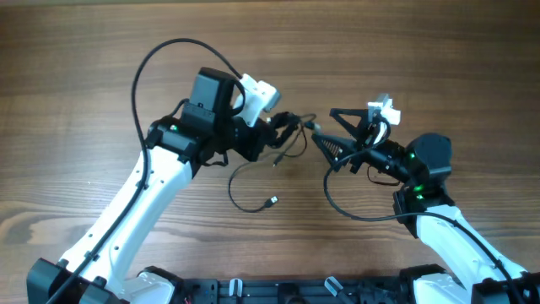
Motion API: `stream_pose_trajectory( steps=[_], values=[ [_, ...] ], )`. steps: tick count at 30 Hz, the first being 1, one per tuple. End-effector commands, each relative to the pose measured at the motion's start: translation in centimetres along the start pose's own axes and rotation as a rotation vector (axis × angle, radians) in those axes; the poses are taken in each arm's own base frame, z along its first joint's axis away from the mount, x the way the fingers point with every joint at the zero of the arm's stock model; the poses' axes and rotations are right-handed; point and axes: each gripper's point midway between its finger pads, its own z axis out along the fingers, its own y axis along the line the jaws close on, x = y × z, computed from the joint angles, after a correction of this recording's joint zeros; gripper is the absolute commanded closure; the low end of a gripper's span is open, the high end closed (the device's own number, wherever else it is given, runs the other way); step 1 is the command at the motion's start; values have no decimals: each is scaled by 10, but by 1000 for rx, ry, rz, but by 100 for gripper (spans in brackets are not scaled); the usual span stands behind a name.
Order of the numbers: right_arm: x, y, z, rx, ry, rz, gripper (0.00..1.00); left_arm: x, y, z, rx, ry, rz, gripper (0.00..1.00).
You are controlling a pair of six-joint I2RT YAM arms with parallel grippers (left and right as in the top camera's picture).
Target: Untangle cables
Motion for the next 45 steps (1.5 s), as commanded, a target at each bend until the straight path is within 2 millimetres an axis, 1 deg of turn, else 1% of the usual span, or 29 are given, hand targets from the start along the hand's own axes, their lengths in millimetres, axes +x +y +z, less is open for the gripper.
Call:
stream_pose_trajectory(
  steps=[1, 4, 6, 7, 9, 10, 12, 15, 16, 17, 18, 20, 22, 23, 24, 25, 26, 27, 28, 31, 33, 34, 35, 36, 38, 40, 41, 43, 45],
  values=[
    [-2, 11, 0, -55, 3, -67, 5, -4, -16, 0, 21, -12, 223, 96],
    [6, 17, -1, -96, 41, -47, 13, -5, -21, 2, 29, -16, 264, 96],
    [17, 28, -3, -168, 92, -24, 13, -12, -20, 2, 24, -43, 277, 96],
    [22, 30, -4, -184, 117, -2, 13, -17, -21, 1, 22, -62, 279, 96],
    [34, 25, -5, -170, 157, 25, 15, -26, -21, 1, 21, -96, 296, 96],
    [41, 23, -5, -164, 177, 25, 18, -30, -22, 0, 21, -115, 295, 96],
    [50, 21, -7, -152, 205, 51, 34, -36, -22, 0, 21, -137, 251, 96],
    [50, 20, -7, -150, 207, 54, 78, -37, -22, -1, 21, -140, 234, 96],
    [50, 19, -6, -144, 205, 57, 91, -37, -22, -1, 21, -141, 235, 96],
    [50, 19, -7, -143, 207, 61, 96, -38, -22, -1, 21, -144, 236, 96],
    [52, 19, -7, -141, 211, 67, 96, -40, -21, -1, 15, -150, 225, 96],
    [58, 17, -8, -132, 233, 102, 96, -51, -8, -4, -41, -192, 96, 96],
    [71, 15, -11, -112, 277, 173, 96, -65, 18, -13, -127, -264, -79, 96],
    [74, 14, -12, -107, 288, 192, 95, -69, 28, -18, -150, -291, -143, 96],
    [79, 13, -13, -96, 304, 217, 96, -72, 35, -22, -155, -312, -191, 93],
    [85, 8, -14, -66, 321, 248, 96, -76, 48, -28, -165, -342, -278, 91],
    [88, 3, -15, -30, 329, 265, 96, -76, 54, -31, -170, -352, -323, 90],
    [92, -4, -16, 11, 334, 278, 96, -75, 56, -33, -160, -353, -333, 94],
    [94, -9, -16, 44, 337, 286, 96, -74, 55, -33, -141, -349, -334, 96],
    [94, -21, -17, 119, 325, 287, 96, -75, 33, -31, -12, -328, -300, 96],
    [90, -25, -16, 138, 309, 290, 96, -74, 30, -31, 6, -322, -299, 96],
    [90, -25, -16, 138, 306, 287, 84, -74, 30, -31, 6, -323, -299, 96],
    [89, -25, -15, 138, 306, 285, 65, -74, 28, -31, 16, -321, -296, 96],
    [89, -26, -15, 141, 304, 283, 36, -74, 24, -31, 38, -317, -268, 96],
    [84, -28, -14, 148, 284, 261, 2, -73, 3, -31, 138, -305, -131, 96],
    [70, -24, -10, 117, 238, 239, 0, -70, -6, -32, 184, -295, -61, 96],
    [58, -16, -6, 70, 202, 185, 0, -65, -9, -31, 193, -278, -31, 96],
    [46, -7, -4, 12, 170, 128, 0, -58, -9, -29, 192, -253, -23, 96],
    [32, 11, -2, -85, 135, 48, 0, -52, -11, -28, 205, -227, -36, 96]
  ],
)
